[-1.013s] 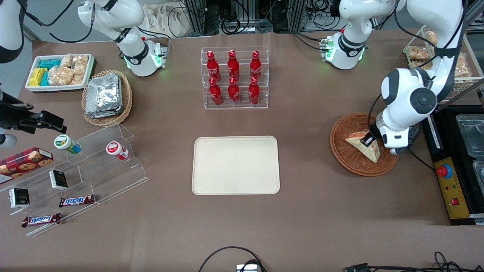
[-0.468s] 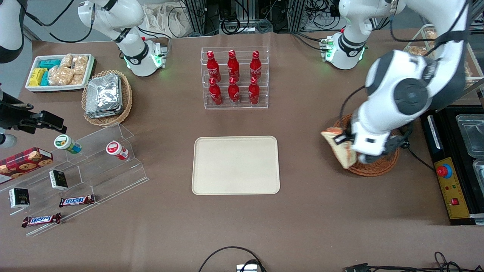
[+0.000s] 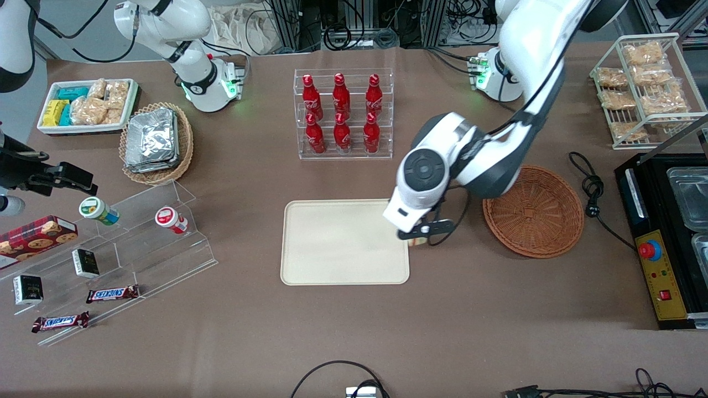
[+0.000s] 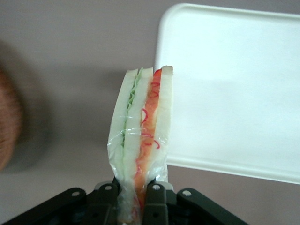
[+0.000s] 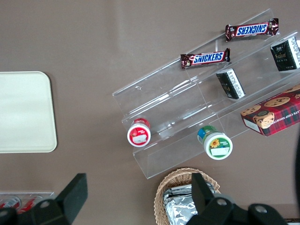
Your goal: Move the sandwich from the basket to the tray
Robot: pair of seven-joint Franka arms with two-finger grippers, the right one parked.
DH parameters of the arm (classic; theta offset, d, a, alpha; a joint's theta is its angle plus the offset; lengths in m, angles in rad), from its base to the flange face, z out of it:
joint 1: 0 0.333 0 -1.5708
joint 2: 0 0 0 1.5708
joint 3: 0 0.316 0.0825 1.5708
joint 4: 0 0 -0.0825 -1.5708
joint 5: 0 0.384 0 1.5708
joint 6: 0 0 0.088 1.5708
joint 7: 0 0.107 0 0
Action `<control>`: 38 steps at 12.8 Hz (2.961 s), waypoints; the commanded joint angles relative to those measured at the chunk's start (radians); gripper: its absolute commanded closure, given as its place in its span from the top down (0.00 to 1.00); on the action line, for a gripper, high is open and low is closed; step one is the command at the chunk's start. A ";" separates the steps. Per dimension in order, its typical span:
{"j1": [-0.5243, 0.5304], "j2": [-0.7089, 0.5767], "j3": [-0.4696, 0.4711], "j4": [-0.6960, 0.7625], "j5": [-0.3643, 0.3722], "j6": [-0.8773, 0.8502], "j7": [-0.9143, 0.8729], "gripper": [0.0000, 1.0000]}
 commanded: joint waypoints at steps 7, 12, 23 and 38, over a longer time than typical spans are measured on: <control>-0.049 0.190 0.011 0.063 0.027 0.164 0.006 0.15; -0.021 0.164 0.011 0.069 0.011 0.148 -0.008 1.00; 0.239 -0.398 0.005 -0.268 -0.065 -0.129 0.283 1.00; 0.427 -0.627 0.275 -0.337 -0.127 -0.244 0.906 1.00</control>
